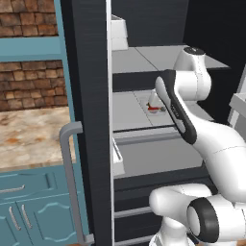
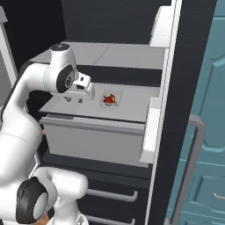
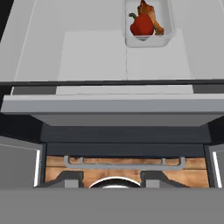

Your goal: Place the tupperware containing the chicken drumstick and bell pepper meal in the microwave. Close the microwave door and press the start button to reheat the meal.

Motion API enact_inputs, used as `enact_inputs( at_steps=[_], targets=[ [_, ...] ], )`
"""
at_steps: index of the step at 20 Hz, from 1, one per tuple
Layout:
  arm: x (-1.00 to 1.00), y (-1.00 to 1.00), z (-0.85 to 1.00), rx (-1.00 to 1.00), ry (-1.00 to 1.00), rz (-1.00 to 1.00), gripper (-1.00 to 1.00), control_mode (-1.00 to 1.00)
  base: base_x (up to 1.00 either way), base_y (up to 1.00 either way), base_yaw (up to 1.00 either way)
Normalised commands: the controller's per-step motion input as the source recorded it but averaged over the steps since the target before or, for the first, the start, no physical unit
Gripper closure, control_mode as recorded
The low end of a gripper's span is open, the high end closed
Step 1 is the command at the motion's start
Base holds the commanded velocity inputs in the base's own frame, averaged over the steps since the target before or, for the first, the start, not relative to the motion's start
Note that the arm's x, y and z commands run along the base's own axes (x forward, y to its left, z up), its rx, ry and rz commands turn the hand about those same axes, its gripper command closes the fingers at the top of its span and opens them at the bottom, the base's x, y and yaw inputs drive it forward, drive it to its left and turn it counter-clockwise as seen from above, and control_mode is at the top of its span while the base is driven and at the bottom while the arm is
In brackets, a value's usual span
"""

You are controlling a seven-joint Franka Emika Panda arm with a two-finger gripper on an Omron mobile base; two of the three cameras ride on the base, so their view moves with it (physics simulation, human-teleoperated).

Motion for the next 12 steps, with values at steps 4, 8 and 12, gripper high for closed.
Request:
enact_inputs(
  at_steps=[4, 8, 12],
  targets=[
    [0.00, 0.00, -0.12, 0.00, -0.07, -0.07, -1.00, -1.00, 0.00, 0.00, 0.00],
    [0.00, -0.12, -0.22, 0.01, -0.10, -0.12, -1.00, -1.00, 0.00, 0.00, 0.00],
    [0.00, -0.17, -0.29, 0.03, -0.12, -0.11, -1.00, -1.00, 0.00, 0.00, 0.00]
  ],
)
